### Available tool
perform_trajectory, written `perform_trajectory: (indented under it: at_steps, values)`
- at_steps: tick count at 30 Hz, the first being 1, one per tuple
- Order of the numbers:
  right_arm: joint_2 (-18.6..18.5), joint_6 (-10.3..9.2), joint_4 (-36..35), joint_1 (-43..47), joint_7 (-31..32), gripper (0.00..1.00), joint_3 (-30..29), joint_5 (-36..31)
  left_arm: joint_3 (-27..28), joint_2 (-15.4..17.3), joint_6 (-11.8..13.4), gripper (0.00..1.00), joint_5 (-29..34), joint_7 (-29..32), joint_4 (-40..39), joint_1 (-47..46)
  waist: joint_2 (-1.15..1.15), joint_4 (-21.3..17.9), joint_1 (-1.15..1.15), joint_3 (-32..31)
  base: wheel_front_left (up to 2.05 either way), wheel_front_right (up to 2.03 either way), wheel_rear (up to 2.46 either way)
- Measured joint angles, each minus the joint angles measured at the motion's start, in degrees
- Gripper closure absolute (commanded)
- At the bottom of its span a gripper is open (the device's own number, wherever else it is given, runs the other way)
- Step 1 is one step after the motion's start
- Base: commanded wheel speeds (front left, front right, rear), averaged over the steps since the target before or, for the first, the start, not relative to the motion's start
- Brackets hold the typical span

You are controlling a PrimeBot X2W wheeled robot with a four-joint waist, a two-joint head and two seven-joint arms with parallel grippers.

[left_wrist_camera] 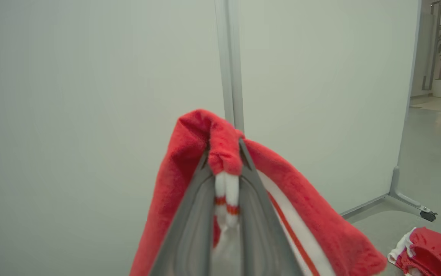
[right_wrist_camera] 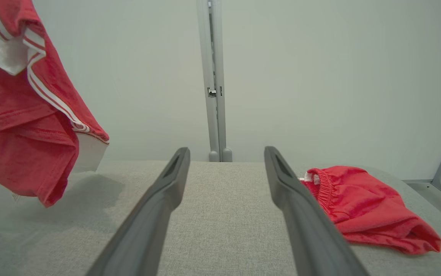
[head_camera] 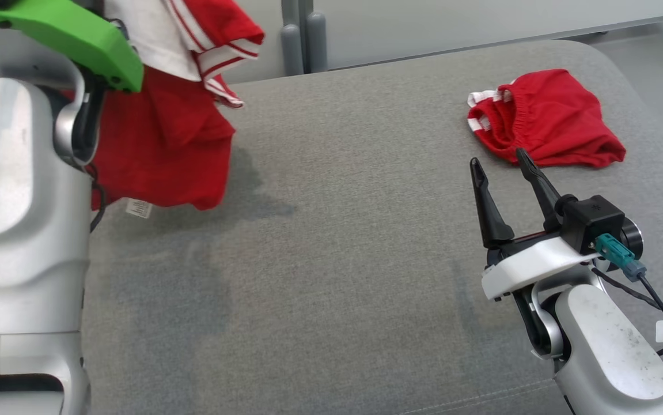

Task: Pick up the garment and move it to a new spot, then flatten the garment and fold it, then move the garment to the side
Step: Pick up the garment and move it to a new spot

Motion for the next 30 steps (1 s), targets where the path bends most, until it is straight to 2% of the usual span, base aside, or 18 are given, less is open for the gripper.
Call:
perform_trajectory:
  at_steps: [8, 13, 17, 25, 30]
  values:
    - [0.7, 0.00, -0.1, 0.5, -0.2, 0.00, 0.4, 0.1, -4.2, -5.1, -0.3, 1.00, -2.3, 2.1, -4.3, -1.0, 0.00, -5.2, 0.00, -1.6, 0.00, 0.00, 0.00]
    - [0.6, -0.01, -0.5, 1.0, -0.2, 0.00, -0.1, 0.1, -4.9, -5.3, -0.2, 1.00, -5.3, 1.7, -4.3, 0.4, 0.00, -7.9, 0.00, -1.0, 0.00, 0.00, 0.00]
    - [0.7, -0.02, -0.6, 0.9, -0.2, 0.00, -0.4, 0.1, -7.6, -5.4, -0.1, 1.00, -7.8, 1.5, -2.3, 6.5, 0.00, -8.6, 0.00, 0.4, 0.00, 0.00, 0.00]
    - [1.2, 0.01, -0.8, 0.8, -0.7, 0.00, -0.3, 0.1, -13.2, -4.9, 1.9, 1.00, -10.5, -1.4, 1.0, 14.5, 0.00, -9.8, 0.00, 2.8, 0.00, 0.00, 0.00]
    - [1.2, 0.00, -0.5, 0.8, -0.7, 0.00, -0.8, 0.1, -13.2, -4.8, 3.4, 1.00, -9.3, -3.1, 3.4, 17.1, 0.00, -9.9, 0.00, 3.4, 0.00, 0.00, 0.00]
